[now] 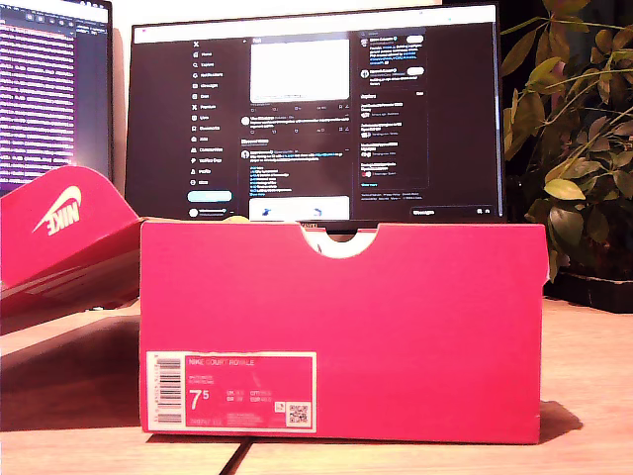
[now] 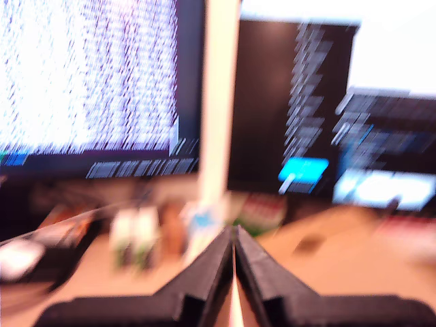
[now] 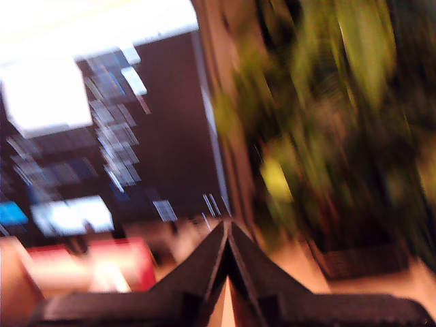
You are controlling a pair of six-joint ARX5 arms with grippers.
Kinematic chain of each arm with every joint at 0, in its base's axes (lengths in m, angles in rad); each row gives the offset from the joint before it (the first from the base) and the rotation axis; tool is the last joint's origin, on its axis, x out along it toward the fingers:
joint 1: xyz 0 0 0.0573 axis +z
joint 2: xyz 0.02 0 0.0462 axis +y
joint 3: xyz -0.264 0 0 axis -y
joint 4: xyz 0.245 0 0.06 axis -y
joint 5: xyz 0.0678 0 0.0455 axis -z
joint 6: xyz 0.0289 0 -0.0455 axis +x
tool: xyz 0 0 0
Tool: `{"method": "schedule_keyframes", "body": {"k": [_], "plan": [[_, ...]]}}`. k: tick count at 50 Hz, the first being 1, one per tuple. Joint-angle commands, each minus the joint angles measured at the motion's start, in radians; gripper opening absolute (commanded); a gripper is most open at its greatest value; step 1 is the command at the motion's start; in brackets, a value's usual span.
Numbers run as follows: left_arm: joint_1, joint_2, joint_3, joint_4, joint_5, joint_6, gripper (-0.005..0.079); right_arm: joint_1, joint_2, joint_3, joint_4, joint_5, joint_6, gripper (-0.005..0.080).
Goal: Close the red shoebox by pushing the lid with your left arm and holding the box in place with your right arm
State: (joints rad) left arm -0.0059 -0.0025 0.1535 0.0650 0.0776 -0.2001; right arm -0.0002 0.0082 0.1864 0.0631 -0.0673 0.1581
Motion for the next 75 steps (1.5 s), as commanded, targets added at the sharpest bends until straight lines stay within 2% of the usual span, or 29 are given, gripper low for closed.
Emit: {"method": "schedule_keyframes", "body": {"k": [1,12,18,27,38,54,67,75], "plan": [[-0.003,0.014,0.041,-0.02,0.005,-0.038,-0.0019,-0.006,0.007,0.053,-0.026,-0.003,0.005,-0.0012],[-0.003,0.164,0.187,-0.119,0.078,-0.039,-0.0019,-0.006,0.148,0.216,-0.182,-0.067,0.003,-0.0012],[-0.003,0.306,0.285,-0.166,0.116,-0.032,-0.0019,-0.006,0.28,0.305,-0.23,-0.089,0.003,-0.0012],[0.0,0.533,0.439,-0.287,0.173,0.038,-0.0019,-0.007,0.491,0.428,-0.272,-0.123,-0.003,-0.0012],[0.061,0.799,0.571,-0.407,0.297,0.08,-0.0019,-0.006,0.739,0.536,-0.352,-0.204,-0.036,-0.0012],[0.235,1.121,0.622,-0.469,0.499,0.116,-0.0019,-0.006,0.952,0.555,-0.368,-0.294,-0.08,-0.0012],[0.282,1.299,0.623,-0.468,0.513,0.136,-0.0019,-0.003,1.118,0.555,-0.37,-0.343,-0.08,-0.0012],[0.29,1.357,0.629,-0.469,0.512,0.156,-0.0019,0.035,1.232,0.555,-0.361,-0.353,-0.08,-0.0012]]}}
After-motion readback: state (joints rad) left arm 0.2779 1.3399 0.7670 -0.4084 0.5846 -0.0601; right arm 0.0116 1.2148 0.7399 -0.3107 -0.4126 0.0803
